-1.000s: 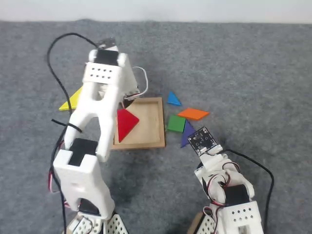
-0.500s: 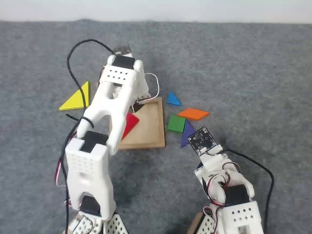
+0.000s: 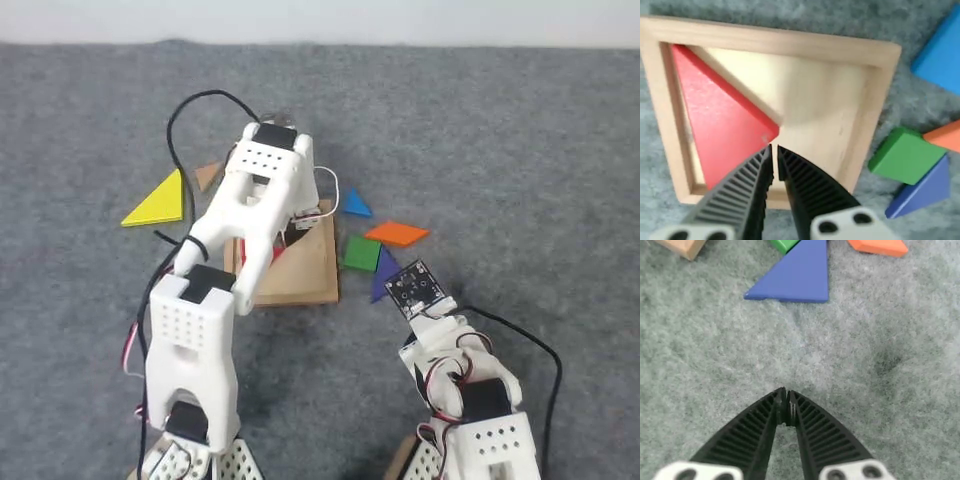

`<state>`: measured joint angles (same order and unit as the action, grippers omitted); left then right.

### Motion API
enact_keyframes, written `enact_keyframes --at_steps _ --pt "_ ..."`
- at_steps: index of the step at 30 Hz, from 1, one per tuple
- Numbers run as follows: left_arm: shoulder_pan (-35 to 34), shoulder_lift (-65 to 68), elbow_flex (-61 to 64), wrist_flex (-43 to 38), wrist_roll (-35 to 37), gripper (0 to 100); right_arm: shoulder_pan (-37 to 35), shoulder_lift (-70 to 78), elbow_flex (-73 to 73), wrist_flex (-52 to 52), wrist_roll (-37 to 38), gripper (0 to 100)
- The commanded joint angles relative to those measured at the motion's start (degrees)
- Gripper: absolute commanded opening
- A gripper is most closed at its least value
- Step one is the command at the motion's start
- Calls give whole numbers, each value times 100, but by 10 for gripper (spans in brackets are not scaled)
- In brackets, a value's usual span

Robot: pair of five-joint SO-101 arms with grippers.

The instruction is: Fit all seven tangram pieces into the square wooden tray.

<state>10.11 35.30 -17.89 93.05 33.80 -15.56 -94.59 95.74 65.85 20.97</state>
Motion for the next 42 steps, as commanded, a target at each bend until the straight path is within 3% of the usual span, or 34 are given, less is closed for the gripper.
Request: enact_keyframes --at_steps 1,6,12,23,32,36,42 --pt "-105 -9 -22 97 -114 10 57 40 18 13 -26 6" --pt "-88 0 303 132 -659 10 57 40 18 13 -26 6" --pt "-193 -44 391 316 -782 10 57 40 18 13 -26 6" --pt "-862 -70 391 642 -1644 9 57 40 18 13 -26 6" --pt "-879 -1275 875 686 -1943 9 57 40 18 13 -26 6" --pt "-325 -1908 1235 114 -1714 9 57 40 18 13 -26 6" --pt "378 -1204 1640 -1776 -316 10 57 40 18 13 -26 6"
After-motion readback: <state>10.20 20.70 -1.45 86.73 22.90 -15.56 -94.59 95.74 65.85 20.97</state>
